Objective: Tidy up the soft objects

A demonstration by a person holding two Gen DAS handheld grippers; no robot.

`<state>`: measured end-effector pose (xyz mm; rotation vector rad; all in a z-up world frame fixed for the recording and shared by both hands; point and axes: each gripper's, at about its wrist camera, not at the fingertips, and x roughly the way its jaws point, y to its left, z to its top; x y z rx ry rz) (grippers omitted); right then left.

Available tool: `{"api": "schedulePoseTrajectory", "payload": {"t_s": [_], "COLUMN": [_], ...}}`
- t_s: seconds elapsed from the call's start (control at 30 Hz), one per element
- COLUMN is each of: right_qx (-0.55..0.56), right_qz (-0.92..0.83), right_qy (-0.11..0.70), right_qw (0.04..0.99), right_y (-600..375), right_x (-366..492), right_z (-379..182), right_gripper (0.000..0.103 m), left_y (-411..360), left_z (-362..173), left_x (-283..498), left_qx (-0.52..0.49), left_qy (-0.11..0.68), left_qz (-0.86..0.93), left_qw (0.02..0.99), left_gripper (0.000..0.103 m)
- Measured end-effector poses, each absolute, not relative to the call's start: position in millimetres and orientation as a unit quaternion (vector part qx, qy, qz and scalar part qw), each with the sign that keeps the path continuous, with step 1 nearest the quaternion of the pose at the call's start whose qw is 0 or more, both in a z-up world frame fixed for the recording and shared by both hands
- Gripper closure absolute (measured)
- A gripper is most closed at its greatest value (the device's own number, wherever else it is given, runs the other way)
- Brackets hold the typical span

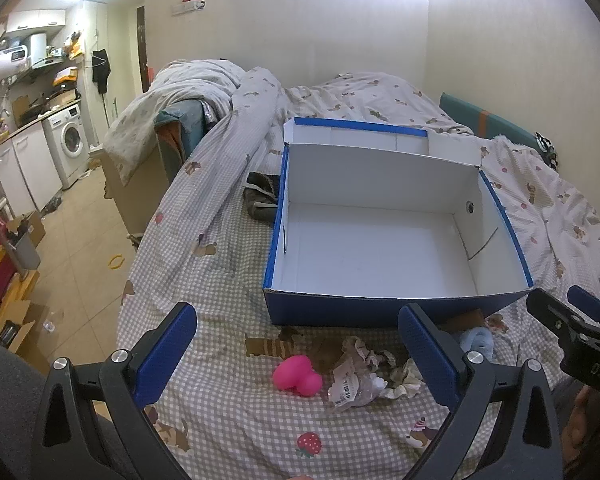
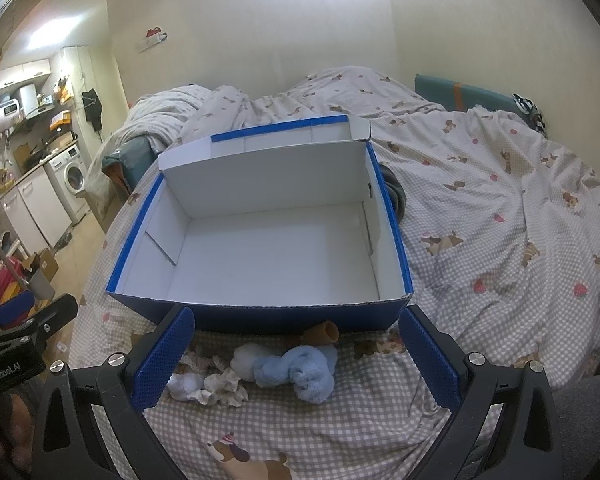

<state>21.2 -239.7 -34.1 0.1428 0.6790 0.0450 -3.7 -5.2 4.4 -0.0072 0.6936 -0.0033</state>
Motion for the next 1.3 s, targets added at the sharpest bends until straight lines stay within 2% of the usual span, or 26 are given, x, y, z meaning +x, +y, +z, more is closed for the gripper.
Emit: {"api": "schedulePoseTrajectory", "payload": {"t_s": [0.73, 0.93, 1.3], "right_qx": [0.077, 0.115, 0.075], "right_qz": [0.034, 0.053, 0.022], "right_qy": [0.333, 0.347, 0.408], "right_qw": [0.939, 0.929, 0.91], "right_y": [-242.0, -255.2, -263.0], "right_x": [26.0, 38.1, 71.4], "right_z": [-26.6, -21.0, -24.1], "right_gripper": [0.0, 0.0, 0.0], "left_y": [-5.3, -17.2, 8.4], "left_z": [6.4, 19.3, 14.0], "left_x": [-3.4, 2.1, 46.7], "left_qx": [-0.007, 0.034, 0.003], "left_qy": [0.344, 0.349, 0.432], "left_qz": [-0.006, -0.004, 0.013], "left_qw": [0.939, 0.936, 0.902], "left_gripper": [0.002, 0.002, 0.002]}}
